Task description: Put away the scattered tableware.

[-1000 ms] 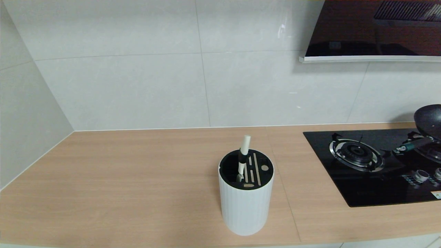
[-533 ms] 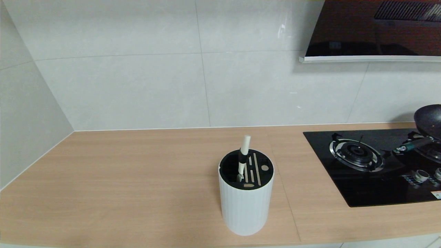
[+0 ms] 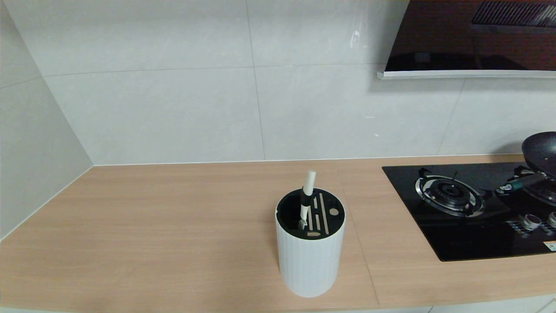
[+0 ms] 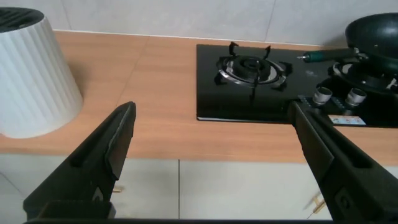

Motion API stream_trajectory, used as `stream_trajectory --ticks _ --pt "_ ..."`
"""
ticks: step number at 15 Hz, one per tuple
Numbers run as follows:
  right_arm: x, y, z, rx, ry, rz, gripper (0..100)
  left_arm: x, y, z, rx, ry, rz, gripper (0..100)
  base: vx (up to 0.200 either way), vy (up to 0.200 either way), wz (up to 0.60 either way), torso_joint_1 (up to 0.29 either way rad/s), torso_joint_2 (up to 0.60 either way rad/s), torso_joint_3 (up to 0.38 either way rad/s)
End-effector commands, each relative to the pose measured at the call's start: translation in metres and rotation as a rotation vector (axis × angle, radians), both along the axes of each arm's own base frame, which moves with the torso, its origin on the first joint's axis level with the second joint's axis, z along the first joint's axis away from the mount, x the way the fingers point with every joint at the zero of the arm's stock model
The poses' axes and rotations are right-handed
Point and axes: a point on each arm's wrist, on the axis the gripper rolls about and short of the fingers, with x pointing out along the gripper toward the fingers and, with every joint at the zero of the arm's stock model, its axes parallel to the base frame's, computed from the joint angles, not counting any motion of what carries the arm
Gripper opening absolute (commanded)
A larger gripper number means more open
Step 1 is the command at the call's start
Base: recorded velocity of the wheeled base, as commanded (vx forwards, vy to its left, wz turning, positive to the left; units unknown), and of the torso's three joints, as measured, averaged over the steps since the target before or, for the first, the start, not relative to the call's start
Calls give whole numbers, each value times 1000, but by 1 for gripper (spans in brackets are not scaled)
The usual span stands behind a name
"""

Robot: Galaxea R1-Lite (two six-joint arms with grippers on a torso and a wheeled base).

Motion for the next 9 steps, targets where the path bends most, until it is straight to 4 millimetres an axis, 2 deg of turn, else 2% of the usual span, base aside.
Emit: stream_trajectory --ticks 1,2,9 --pt "1 0 -1 -2 16 -22 100 0 0 0 -4 3 0 100 0 0 0 0 0 0" --pt "0 -1 -5 23 51 -72 100 0 0 0 -7 3 0 100 0 0 0 0 0 0" --pt "0 -2 -4 55 36 -67 100 0 0 0 -7 3 0 100 0 0 0 0 0 0"
